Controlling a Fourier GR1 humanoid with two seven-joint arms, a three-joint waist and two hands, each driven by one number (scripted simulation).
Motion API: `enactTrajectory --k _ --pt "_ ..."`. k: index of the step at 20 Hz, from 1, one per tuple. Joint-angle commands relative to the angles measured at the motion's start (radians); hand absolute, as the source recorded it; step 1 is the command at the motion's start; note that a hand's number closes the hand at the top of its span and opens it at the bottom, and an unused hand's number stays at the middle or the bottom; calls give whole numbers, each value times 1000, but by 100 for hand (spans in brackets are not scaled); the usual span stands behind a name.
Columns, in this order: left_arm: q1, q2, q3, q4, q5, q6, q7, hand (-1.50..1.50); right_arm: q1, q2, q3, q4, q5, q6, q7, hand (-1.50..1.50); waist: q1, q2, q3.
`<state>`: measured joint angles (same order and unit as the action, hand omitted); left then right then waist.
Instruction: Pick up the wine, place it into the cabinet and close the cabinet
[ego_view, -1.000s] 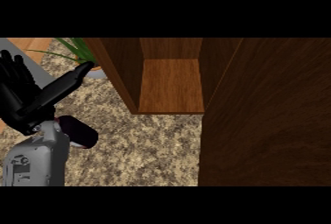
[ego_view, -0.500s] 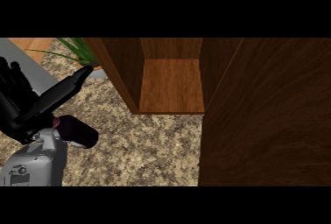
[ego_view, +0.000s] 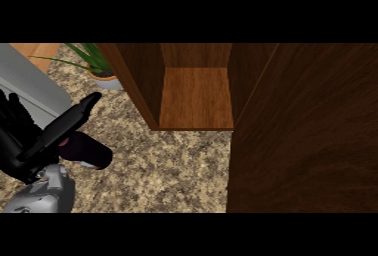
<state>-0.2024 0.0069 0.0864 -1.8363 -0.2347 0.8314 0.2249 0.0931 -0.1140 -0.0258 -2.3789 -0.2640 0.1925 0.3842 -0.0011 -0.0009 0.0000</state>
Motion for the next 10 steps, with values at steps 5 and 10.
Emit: enactTrajectory --k 5,10 --pt "130 15 -4 -75 28 3 0 -150 -3 10 1 -44 -11 1 40 -150 1 0 0" --pt "223 -7 -80 -51 75 59 -98 -150 110 36 30 -30 11 71 -63 -150 -3 0 0"
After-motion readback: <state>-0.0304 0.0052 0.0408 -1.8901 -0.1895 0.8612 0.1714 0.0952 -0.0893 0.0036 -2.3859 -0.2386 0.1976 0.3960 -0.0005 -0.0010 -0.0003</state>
